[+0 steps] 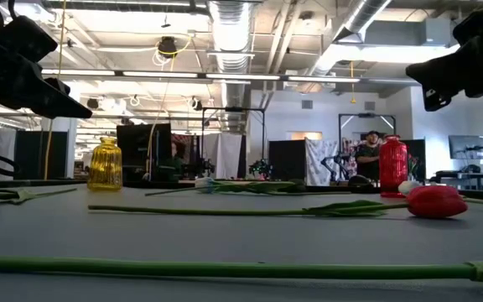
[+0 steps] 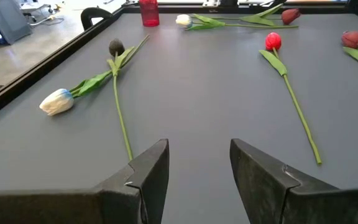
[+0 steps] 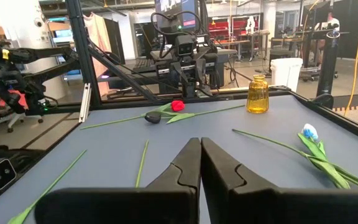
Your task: Sort flowers into vase by color
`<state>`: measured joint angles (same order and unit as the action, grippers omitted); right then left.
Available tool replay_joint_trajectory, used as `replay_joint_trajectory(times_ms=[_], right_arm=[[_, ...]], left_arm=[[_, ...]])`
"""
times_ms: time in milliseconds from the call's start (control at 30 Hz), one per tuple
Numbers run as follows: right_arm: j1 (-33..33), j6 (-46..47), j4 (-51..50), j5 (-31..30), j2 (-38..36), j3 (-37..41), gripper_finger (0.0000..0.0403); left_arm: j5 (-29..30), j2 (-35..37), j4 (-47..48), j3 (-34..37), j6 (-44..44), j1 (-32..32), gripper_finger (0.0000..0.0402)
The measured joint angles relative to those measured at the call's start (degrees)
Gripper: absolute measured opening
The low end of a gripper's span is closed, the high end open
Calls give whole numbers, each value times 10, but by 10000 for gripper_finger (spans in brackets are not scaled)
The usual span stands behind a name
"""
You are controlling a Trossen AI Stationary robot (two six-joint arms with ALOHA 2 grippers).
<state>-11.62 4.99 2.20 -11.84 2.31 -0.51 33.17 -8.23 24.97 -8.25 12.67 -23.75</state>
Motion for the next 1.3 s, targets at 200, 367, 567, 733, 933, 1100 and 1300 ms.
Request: replay_joint_trajectory(times_ms=[200, 367, 567, 733, 933, 1100, 1300], right_arm=[[0, 0, 0, 0, 0, 0, 37], [0, 0, 0, 0, 0, 0, 37], [0, 0, 0, 0, 0, 0, 37], [0, 0, 4, 0, 0, 0, 37], [0, -3, 20, 0, 0, 0, 37], [0, 45, 38, -7, 0, 0, 37], [1, 89, 93, -9, -1, 0, 37]], left_arm=[[2, 0, 0, 0, -6, 0, 160], [4, 0, 0, 0, -47, 0, 160], [-5, 0, -4, 0, -9, 0, 160], [-25, 0, -71, 3, 177, 0, 160], [32, 0, -143, 3, 245, 0, 160], [61, 0, -206, 3, 230, 0, 160], [27, -28, -347, 1, 136, 0, 160]])
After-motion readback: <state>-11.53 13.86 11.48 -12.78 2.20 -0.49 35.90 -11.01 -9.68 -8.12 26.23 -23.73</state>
